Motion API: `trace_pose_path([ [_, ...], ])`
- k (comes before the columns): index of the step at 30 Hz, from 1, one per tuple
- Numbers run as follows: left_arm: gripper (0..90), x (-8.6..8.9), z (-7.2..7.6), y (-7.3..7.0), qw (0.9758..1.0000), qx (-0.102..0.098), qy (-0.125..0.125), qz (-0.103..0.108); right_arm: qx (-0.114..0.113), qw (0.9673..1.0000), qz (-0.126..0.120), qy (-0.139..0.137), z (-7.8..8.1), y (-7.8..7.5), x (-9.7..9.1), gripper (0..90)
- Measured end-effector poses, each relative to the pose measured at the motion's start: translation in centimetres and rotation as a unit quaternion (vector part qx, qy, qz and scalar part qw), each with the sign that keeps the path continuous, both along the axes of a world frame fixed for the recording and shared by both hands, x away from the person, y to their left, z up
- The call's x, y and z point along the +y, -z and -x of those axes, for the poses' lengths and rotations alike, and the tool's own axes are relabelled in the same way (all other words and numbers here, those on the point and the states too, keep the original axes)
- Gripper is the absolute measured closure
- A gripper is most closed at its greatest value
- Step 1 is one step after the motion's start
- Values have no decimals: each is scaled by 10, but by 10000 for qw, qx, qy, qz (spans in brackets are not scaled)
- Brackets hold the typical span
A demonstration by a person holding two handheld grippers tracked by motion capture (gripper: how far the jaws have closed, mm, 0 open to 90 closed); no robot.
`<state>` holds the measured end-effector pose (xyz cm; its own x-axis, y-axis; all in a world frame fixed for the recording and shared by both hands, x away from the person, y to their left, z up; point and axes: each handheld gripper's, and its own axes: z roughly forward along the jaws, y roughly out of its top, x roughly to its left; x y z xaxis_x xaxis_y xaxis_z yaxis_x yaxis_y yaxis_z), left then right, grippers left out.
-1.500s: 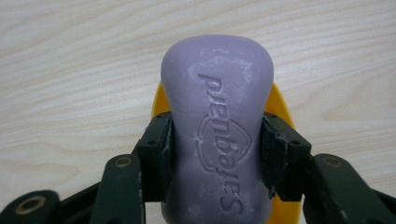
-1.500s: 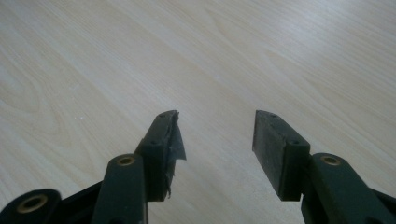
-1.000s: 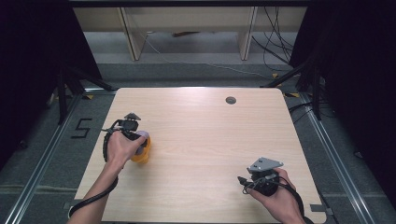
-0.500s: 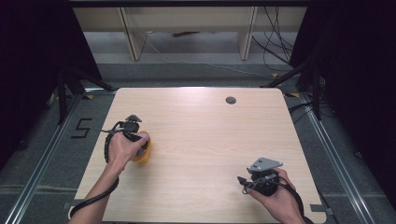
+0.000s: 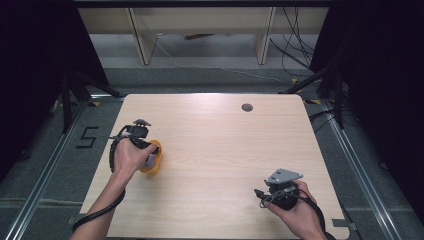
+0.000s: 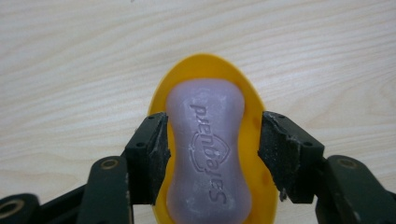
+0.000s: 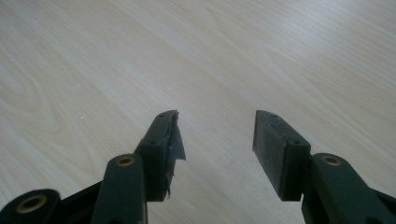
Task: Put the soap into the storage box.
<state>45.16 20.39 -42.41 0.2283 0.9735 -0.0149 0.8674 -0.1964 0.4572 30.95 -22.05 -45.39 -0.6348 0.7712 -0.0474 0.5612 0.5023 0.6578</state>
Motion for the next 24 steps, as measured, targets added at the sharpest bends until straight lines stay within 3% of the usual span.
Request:
trace_pose_path([
  [4,383,0,9,-4,9994,-287,201,74,32,10000,-21,38,1,-1,0,506],
  [7,374,3,17,-6,9976,-548,393,171,-13,10000,4,-8,0,0,-1,506],
  [11,358,8,31,-7,9931,-889,696,321,-35,10000,-7,5,0,0,-1,506],
  [14,348,12,44,-4,9882,-1204,857,398,-33,10000,8,5,0,0,-1,506],
  [19,345,26,67,7,9830,-1413,1062,502,30,10000,-32,8,0,0,0,506],
  [23,345,37,87,26,9798,-1576,1077,591,26,10000,-5,9,0,0,0,505],
  [24,346,42,92,30,9788,-1558,1205,561,27,10000,-9,11,0,0,0,505],
])
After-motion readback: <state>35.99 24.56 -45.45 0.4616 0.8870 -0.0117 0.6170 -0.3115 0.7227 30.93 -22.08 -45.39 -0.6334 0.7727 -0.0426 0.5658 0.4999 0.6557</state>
